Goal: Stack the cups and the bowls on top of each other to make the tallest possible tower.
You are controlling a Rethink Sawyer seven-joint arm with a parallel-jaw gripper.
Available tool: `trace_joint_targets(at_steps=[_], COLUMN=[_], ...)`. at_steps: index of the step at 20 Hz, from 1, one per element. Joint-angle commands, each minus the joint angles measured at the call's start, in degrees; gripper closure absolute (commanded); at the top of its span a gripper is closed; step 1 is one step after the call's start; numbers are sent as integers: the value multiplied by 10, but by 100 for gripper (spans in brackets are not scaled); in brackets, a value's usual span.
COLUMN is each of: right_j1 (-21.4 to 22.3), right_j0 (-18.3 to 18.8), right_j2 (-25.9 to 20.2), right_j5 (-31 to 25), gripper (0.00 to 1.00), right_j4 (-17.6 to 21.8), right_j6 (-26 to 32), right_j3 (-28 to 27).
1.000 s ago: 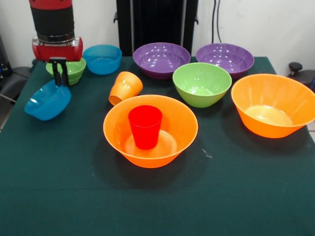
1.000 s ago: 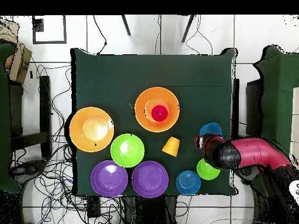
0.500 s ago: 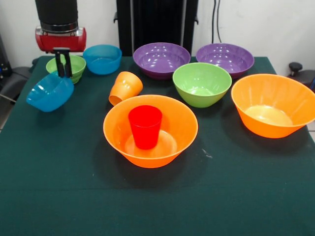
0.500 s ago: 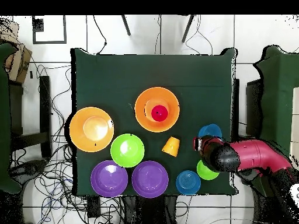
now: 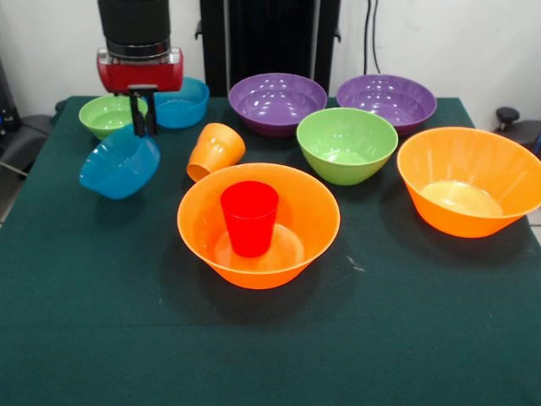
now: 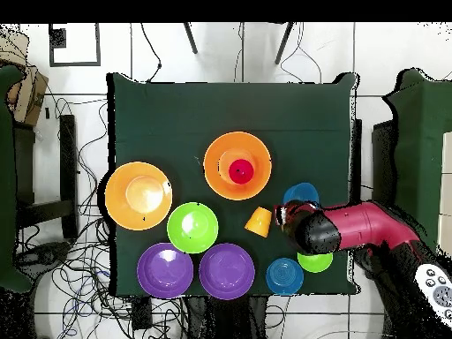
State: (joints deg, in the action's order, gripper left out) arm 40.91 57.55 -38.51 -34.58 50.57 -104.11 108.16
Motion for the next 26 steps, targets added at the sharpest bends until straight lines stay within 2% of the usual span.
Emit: trace_joint_targets(at_steps=[1,4,9,12,17,26], right_j1=[30,54,69,98,117,84], right_j0=[-57,-73,-94,-105,-138,-200], right_j2=[31,44,64,72,82,128], right_j5=[36,36,43,37,29,53], gripper=[100,100,100,100,100,100], right_j4=[-9,-16,-12,-26,-54,-69], right_j6=[-71,-86,-93,-91,-103,-132], right_j3=[16,26,29,40,40,15])
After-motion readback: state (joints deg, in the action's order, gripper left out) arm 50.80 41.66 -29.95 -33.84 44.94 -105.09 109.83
